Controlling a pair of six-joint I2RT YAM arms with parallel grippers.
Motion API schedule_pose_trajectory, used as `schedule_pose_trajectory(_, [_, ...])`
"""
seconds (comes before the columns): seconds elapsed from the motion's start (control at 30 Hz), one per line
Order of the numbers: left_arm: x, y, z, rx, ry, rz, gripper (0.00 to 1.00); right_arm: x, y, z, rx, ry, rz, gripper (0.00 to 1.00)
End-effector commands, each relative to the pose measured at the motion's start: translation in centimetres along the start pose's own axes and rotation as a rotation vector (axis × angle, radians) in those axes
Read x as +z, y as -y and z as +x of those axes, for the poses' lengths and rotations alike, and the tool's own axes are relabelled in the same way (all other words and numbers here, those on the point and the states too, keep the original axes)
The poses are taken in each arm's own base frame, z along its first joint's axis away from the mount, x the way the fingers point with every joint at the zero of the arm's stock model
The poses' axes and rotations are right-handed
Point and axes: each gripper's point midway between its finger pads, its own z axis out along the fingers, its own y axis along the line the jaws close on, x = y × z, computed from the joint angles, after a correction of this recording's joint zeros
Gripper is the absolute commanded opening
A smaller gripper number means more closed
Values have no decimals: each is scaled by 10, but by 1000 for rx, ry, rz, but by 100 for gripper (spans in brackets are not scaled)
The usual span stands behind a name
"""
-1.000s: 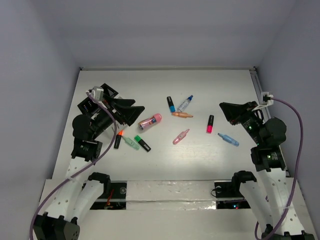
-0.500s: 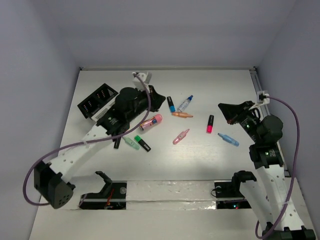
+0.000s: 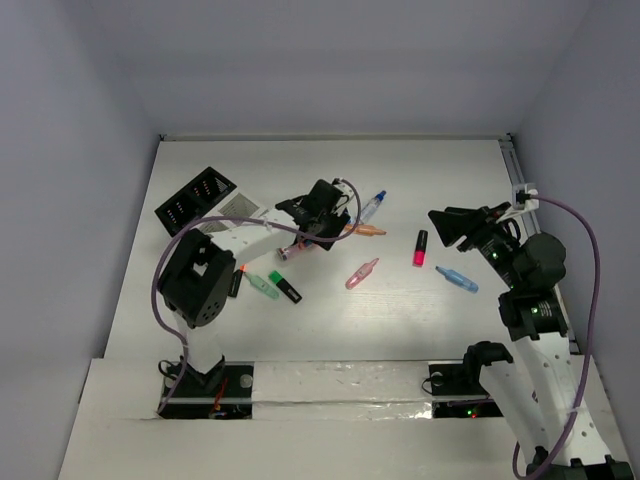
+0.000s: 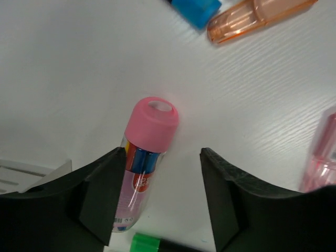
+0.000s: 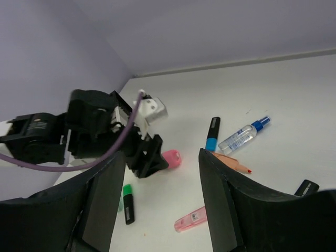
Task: Sort the stationery into containers
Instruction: Pick up the pen from the center of the board.
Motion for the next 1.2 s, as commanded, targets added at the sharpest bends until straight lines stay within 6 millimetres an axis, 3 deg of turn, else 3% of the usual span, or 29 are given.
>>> schedule_pose_trajectory(0.0, [-5, -7, -21, 95, 26, -22, 59, -2, -4, -10, -42, 36, -1, 65])
schedule_pose_trajectory(0.13, [10, -3, -12, 125, -16, -3, 61, -2, -6, -8, -42, 29, -4, 71])
schedule_pose_trajectory(0.4, [34, -27, -1, 69, -68, -11, 61, -3, -7, -10, -47, 35, -9, 74])
schedule_pose_trajectory(0.67, [52, -14, 24, 73, -145, 42, 55, -3, -5, -10, -46, 37, 4, 74])
schedule_pose_trajectory(0.77, [53, -15, 23, 67, -143, 36, 30, -4, -5, -11, -46, 38, 3, 74])
schedule_pose_trajectory(0.8, [52, -15, 19, 61, -134, 35, 6, -4, -5, -10, -46, 39, 5, 74])
schedule_pose_trajectory(0.87, [48, -16, 7, 46, -98, 33, 0, -3, -4, -10, -45, 36, 6, 74])
schedule_pose_trajectory(0.97, [21, -16, -40, -5, 51, 49, 0, -2, -4, -10, -44, 36, 6, 74])
schedule_pose_trajectory(1.07, [-33, -25, -113, -100, 292, 64, 0, 0, -1, -7, -39, 27, 10, 74])
schedule_pose_trajectory(1.1, [-63, -30, -136, -127, 384, 64, 0, 0, -1, -7, -39, 26, 10, 74])
schedule_pose_trajectory(1.17, [-100, -55, -172, -223, 541, 12, 0, 1, 0, -6, -36, 21, 13, 74])
